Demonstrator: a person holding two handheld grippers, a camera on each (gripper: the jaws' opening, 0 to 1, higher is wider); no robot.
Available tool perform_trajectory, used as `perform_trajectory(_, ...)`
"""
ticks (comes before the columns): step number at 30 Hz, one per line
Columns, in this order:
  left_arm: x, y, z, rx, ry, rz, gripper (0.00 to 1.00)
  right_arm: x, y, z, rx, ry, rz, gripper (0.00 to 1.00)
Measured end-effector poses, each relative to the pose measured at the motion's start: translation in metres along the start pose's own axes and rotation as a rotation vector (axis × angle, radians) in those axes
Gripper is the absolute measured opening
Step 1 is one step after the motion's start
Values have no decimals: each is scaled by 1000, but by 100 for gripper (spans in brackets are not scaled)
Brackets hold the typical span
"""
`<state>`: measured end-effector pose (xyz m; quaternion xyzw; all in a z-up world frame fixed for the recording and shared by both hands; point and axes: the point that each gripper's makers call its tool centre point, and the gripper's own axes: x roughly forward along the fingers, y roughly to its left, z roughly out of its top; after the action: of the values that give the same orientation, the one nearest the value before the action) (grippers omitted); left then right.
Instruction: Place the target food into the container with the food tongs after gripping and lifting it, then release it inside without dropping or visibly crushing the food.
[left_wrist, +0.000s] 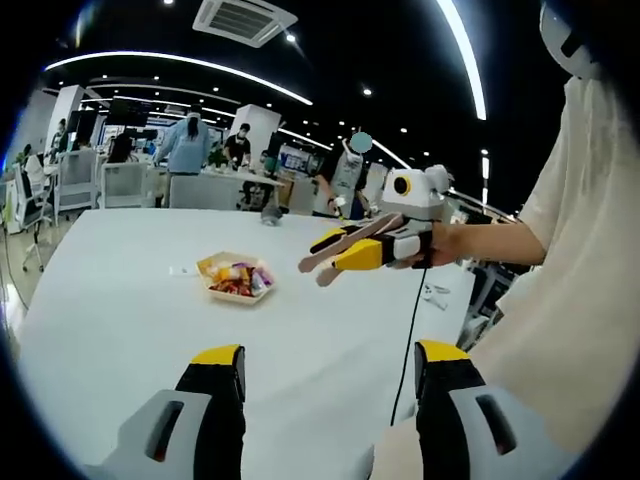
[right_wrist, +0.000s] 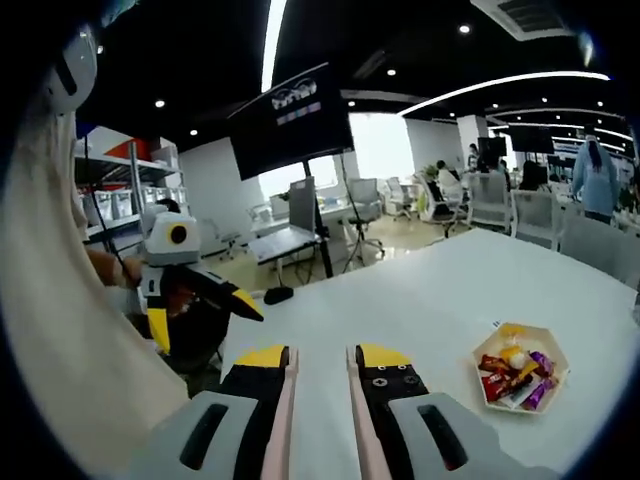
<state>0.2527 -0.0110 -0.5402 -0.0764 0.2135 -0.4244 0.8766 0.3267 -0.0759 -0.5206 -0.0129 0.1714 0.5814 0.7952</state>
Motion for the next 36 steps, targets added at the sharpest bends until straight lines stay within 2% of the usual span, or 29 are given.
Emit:
perform_trajectory(5,4,-3,4,19,8,-22,67,-3,16,5,31,-36,31,26)
perform_trajectory(13,8,-12,17,67,2,-81,57,-5,37,8,56,-53,89,26)
perform_trajectory(18,11,-18,25,56,-28,-117,49,-5,42,9,75,-71,106,26)
perform_trajectory(23,14,-23,24,65,-22,-143,43,-5,46,10,95,-83,121,26)
perform_trajectory(30,15,-34,27,75,-21,-192,27,-5,56,12,112,-91,177,26)
perform_trajectory(36,17,-35,30,79,-27,-202,25,-2,66,10,114,-87,224,26)
